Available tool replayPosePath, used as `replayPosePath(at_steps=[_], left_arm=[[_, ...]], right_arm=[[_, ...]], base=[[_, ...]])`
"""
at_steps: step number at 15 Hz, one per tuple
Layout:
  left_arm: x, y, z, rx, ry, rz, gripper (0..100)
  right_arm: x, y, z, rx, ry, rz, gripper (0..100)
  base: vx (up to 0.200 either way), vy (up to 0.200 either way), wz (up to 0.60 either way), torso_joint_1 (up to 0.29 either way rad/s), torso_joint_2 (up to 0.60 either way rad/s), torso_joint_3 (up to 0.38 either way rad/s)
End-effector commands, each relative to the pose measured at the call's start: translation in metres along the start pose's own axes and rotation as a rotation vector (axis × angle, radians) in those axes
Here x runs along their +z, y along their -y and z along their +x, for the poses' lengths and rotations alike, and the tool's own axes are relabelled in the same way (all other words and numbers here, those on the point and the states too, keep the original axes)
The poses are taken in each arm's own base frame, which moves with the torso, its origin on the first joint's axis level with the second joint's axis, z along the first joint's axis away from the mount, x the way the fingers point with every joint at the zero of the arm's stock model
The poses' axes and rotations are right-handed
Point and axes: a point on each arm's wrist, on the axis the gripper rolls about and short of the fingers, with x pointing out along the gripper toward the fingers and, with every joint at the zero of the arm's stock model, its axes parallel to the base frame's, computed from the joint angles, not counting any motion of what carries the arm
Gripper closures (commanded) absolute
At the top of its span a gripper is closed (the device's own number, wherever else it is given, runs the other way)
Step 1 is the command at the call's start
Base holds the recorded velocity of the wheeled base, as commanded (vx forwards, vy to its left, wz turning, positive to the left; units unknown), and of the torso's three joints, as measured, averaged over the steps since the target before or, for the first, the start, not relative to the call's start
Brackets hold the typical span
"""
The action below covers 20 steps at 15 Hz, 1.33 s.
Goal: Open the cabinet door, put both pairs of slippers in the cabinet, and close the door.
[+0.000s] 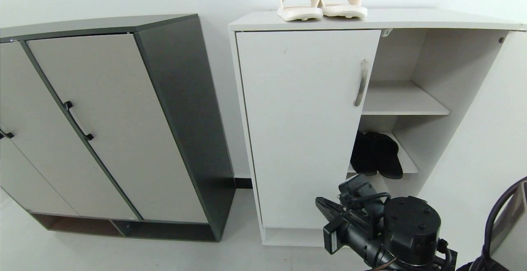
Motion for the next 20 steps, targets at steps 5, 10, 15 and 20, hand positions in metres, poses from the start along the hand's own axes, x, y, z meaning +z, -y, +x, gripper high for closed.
replayPosePath(at_steps=[5,10,15,20], left_arm=[[0.0000,0.0000,0.0001,-0.001,-0.002,-0.001,100],[0.0000,0.0000,0.0001,-0.001,-0.002,-0.001,100],[0.0000,0.0000,0.0001,-0.001,-0.002,-0.002,100],[0.0000,0.0000,0.0001,-0.001,-0.002,-0.002,100]], right_arm=[[-0.0093,0.0020,0.0038,-0.005,-0.012,-0.010,100],[-0.0096,0.0021,0.0031,-0.003,0.000,-0.016,100],[-0.0113,0.0022,0.0036,0.009,-0.005,-0.017,100],[-0.0124,0.0026,0.0026,0.009,-0.011,-0.020,100]], base=[[0.000,0.000,0.00,0.000,0.00,0.000],[0.000,0.000,0.00,0.000,0.00,0.000],[0.000,0.000,0.00,0.000,-0.02,-0.018],[0.000,0.000,0.00,0.048,-0.32,-0.318]])
